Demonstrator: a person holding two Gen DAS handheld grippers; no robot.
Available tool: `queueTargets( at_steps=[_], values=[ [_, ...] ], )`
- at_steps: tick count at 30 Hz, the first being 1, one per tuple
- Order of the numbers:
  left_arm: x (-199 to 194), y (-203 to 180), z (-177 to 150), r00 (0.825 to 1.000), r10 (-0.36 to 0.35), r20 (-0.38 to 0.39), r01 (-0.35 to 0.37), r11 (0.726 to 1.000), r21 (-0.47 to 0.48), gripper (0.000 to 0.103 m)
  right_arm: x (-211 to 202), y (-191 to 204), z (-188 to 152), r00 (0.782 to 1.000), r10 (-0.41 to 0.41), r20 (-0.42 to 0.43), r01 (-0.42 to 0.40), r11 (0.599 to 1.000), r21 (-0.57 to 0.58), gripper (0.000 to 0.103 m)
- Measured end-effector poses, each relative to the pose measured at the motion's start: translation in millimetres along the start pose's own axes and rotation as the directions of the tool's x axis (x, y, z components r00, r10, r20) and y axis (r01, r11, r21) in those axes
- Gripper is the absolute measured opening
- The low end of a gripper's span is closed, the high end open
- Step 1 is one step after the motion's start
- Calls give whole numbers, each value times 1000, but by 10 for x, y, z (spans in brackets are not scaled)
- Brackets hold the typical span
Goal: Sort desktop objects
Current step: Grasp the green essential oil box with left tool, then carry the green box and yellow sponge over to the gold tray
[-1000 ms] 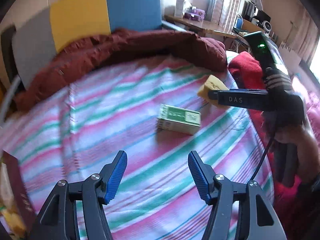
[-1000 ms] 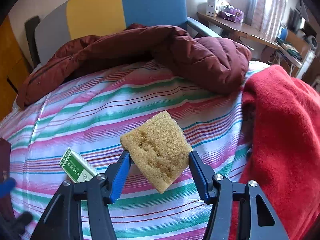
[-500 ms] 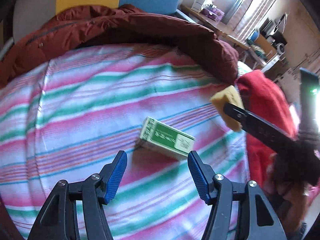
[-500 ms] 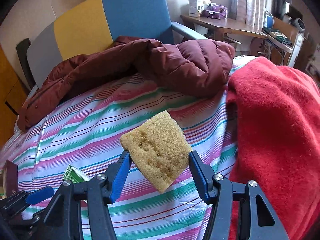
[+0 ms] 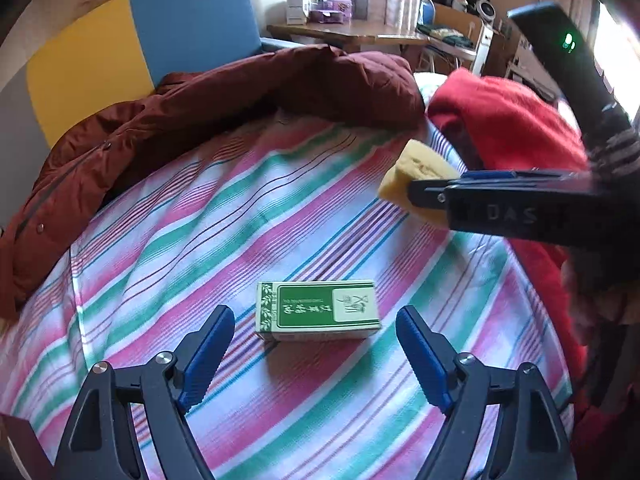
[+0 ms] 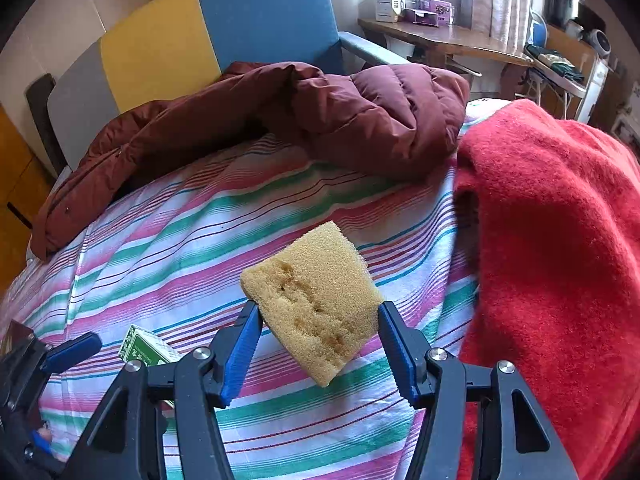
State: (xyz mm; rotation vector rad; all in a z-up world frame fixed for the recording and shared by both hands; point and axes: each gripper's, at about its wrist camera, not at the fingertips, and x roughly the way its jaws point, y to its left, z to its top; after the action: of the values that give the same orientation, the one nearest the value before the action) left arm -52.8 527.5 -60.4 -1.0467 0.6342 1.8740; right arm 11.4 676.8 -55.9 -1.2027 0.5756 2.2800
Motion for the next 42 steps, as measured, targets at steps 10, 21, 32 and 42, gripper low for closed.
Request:
queueTargets(
  at_steps=[10,21,32,42],
  values=[
    [160,-46,83,1000,10,-10,-9,999,36,85,138,70,-44,998,-17,-58,14,999,-46,62],
    [338,66,72,998,-41,-56,39,999,-36,80,162,94,-59,998,-27,-64,23,997,-68,64],
    [295,270,-72,995,-96,-26,90,981,-173,80,201,120,-72,997,-33,-66,27,995,-94,65],
    [40,475,-461,998,52,-36,-60,966,-252,79,102,421,-87,993,112,-42,-118,969,-219,45]
  ],
)
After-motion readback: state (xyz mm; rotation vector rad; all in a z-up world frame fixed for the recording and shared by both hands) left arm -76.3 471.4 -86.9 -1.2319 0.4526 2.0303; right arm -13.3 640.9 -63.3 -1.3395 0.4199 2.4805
